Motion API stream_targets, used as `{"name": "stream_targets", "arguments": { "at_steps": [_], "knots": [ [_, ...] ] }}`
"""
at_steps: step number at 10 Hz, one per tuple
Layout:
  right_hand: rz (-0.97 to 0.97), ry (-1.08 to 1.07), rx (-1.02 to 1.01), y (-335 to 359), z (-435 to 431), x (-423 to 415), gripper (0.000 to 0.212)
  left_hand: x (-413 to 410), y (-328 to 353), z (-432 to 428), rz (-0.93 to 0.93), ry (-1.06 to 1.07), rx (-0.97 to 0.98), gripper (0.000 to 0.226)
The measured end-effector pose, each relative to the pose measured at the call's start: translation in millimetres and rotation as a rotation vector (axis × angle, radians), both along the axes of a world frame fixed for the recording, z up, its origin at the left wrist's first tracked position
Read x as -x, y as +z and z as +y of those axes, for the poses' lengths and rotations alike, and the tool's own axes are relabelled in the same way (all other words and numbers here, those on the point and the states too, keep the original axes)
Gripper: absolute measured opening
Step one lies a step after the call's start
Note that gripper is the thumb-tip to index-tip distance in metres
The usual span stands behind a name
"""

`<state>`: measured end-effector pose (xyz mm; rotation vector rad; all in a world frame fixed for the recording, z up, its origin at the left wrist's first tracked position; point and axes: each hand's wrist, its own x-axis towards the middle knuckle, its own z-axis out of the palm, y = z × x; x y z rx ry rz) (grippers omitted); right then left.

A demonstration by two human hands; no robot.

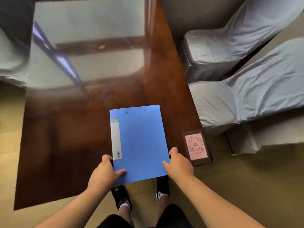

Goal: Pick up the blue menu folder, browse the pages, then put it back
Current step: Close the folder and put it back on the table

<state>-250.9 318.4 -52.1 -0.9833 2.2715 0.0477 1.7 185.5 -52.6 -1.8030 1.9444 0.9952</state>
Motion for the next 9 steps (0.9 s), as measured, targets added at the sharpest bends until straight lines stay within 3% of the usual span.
{"name": "stream_targets", "arguments": {
  "at_steps": [1, 2, 9],
  "knots": [
    [0.017, 0.133, 0.107, 1, 7, -12, 0.039, 8, 0, 1, -0.025, -0.038, 0.029, 0.062],
    [-0.107, 0.228, 0.11, -3, 17, -27, 0.032, 21, -4, 5, -0.013, -0.077, 0.028, 0.064],
    [-0.079, 0.201, 0.136, -3, 29, 14, 0.036, 80, 17, 7, -0.047, -0.172, 0.069, 0.067]
  ]
}}
